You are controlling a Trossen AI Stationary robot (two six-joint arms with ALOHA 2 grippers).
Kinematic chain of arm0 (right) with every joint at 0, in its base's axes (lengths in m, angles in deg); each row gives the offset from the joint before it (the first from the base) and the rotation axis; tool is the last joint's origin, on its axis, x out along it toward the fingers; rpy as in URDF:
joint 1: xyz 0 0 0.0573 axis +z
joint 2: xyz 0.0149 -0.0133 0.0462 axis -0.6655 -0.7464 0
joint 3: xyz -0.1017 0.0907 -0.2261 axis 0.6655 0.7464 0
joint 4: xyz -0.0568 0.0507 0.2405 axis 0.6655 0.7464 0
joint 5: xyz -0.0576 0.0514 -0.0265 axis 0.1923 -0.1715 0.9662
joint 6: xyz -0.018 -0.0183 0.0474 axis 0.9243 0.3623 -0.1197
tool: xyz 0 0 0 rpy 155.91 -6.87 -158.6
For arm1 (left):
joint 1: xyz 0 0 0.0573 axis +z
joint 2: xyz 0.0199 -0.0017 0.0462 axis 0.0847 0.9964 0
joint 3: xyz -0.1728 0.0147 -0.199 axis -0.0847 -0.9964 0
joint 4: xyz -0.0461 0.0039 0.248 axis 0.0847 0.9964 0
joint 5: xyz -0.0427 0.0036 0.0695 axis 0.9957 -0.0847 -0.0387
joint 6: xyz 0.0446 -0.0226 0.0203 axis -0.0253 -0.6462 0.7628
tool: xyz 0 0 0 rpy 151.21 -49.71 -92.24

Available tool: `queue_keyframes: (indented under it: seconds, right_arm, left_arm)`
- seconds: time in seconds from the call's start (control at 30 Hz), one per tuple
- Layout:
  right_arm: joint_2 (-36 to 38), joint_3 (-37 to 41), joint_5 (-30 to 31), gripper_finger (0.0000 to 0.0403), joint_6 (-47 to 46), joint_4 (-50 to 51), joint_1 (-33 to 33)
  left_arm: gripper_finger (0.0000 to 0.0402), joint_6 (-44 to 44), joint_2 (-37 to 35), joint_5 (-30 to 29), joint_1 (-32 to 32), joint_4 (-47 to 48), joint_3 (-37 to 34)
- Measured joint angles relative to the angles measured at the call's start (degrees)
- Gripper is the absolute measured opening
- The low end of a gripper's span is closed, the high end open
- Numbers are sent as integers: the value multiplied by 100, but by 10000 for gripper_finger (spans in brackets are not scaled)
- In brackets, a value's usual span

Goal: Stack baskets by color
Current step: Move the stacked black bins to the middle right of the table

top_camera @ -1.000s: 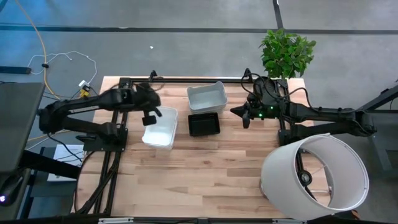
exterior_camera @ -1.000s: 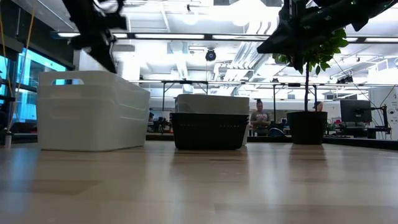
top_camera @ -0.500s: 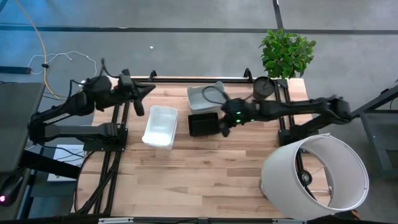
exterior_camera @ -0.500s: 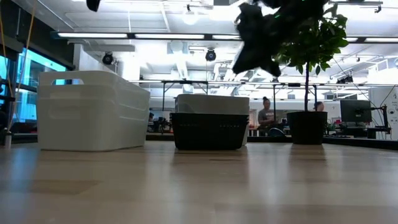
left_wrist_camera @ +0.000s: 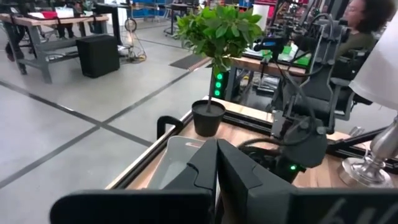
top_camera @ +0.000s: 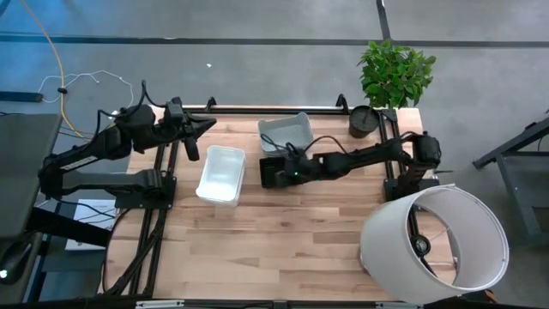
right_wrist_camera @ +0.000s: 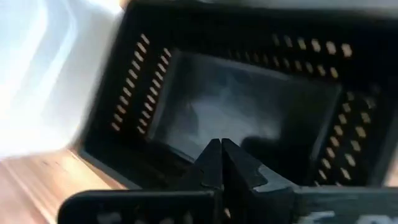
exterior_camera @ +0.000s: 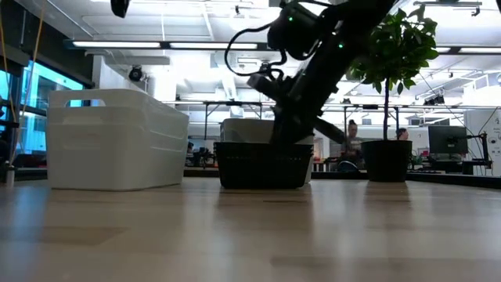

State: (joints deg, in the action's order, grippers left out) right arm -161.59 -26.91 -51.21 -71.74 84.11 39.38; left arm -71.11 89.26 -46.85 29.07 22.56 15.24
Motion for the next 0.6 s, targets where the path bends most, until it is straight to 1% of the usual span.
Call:
queue_keyframes:
  seconds: [0.1,0.2,0.33,0.47,0.6]
  right_arm:
    - [67,-15,-26,0,92,443,59]
    - [238,-16,-66,0,279,1301,95]
    - [468,-15,59,0,576,2715,126]
    - [795,0,231,0,1279,3795,128]
    - [1254,255,507,0,2249,4593,89]
  left_arm:
    - [0,55,31,2,0,2,0]
    - [0,66,64,2,0,-3,0]
    - [0,66,67,2,0,-1,0]
    - [0,66,70,2,0,0,0]
    - [0,59,68,2,0,-2,0]
